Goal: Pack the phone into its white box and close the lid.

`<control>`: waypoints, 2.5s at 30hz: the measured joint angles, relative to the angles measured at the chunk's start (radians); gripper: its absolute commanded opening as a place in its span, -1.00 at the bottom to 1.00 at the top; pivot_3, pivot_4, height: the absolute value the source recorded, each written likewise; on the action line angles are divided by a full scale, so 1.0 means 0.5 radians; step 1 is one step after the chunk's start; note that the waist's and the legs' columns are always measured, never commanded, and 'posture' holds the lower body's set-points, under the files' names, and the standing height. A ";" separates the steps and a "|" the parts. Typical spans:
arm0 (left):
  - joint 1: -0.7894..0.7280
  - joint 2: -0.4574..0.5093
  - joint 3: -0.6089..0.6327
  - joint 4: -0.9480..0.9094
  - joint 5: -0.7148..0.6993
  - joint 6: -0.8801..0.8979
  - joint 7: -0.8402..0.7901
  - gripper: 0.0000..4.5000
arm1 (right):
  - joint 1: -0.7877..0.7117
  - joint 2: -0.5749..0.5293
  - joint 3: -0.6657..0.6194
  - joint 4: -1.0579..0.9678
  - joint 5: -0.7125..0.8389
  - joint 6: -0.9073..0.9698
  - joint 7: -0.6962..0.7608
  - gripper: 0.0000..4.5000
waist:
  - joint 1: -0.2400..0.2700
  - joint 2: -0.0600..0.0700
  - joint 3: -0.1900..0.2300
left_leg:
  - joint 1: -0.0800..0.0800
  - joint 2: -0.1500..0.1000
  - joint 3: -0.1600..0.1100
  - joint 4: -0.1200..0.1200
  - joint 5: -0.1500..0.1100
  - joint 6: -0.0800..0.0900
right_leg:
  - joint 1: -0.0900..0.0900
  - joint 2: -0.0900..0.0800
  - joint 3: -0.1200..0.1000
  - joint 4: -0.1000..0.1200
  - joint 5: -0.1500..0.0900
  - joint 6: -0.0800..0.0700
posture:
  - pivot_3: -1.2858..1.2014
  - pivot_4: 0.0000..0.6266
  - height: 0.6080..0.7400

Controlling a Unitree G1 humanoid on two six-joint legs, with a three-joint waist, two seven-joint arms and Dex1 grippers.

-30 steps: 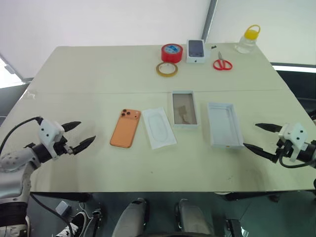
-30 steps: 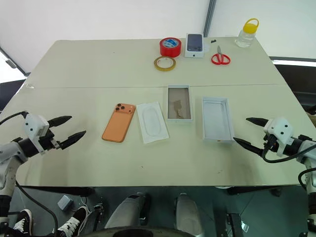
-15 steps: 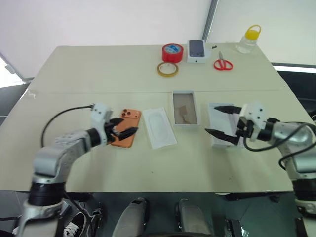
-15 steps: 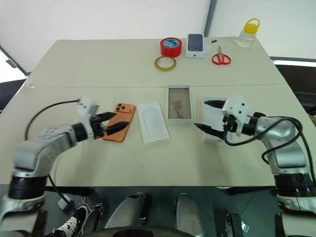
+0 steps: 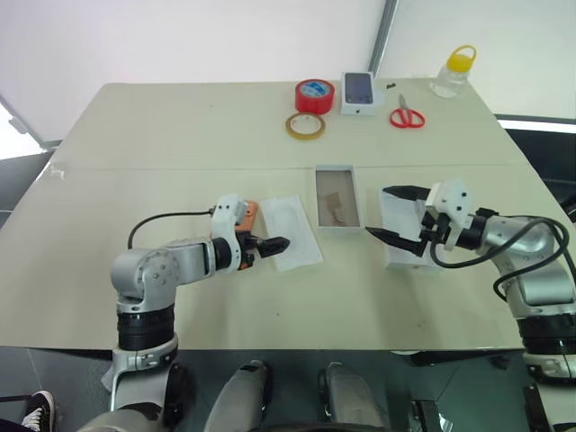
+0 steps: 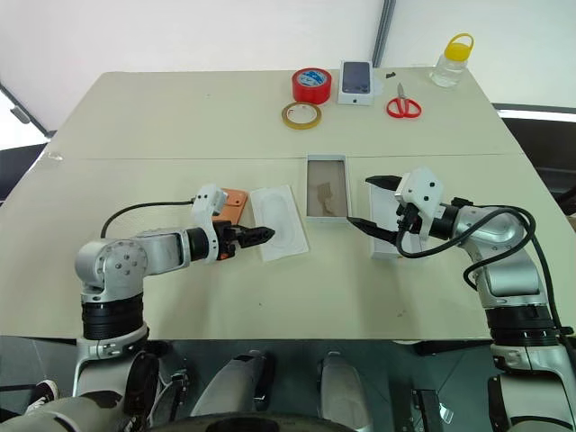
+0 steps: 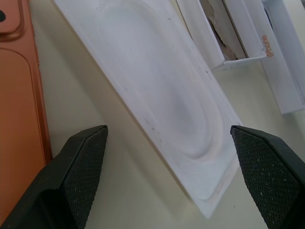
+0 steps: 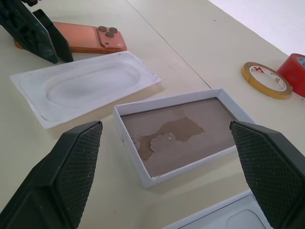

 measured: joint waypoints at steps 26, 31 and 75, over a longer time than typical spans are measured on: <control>-0.164 -0.488 0.505 0.424 -0.021 -0.080 0.239 -0.99 | 0.019 0.033 0.002 -0.011 -0.030 -0.054 -0.020 1.00 | 0.041 0.000 -0.001 | 0.001 -0.001 0.003 0.001 0.000 -0.001 | 0.003 -0.001 0.000 -0.003 0.000 0.001 | 0.03 -0.52 1.00; -0.232 -0.521 0.687 0.474 -0.085 -0.028 0.323 -0.99 | 0.033 0.033 0.033 -0.030 -0.035 -0.044 -0.013 1.00 | 0.035 0.000 -0.001 | 0.001 0.000 0.003 0.001 0.000 -0.001 | 0.002 0.000 0.000 -0.002 0.000 0.001 | 0.03 -0.52 1.00; -0.753 -0.223 1.175 0.716 -0.483 0.265 0.366 -1.00 | -0.132 0.316 0.694 -0.116 -0.371 0.146 0.225 -0.60 | -0.014 -0.006 0.003 | -0.002 0.000 0.000 0.000 0.004 -0.008 | -0.005 0.001 -0.001 0.004 0.000 0.001 | 0.03 -0.52 1.00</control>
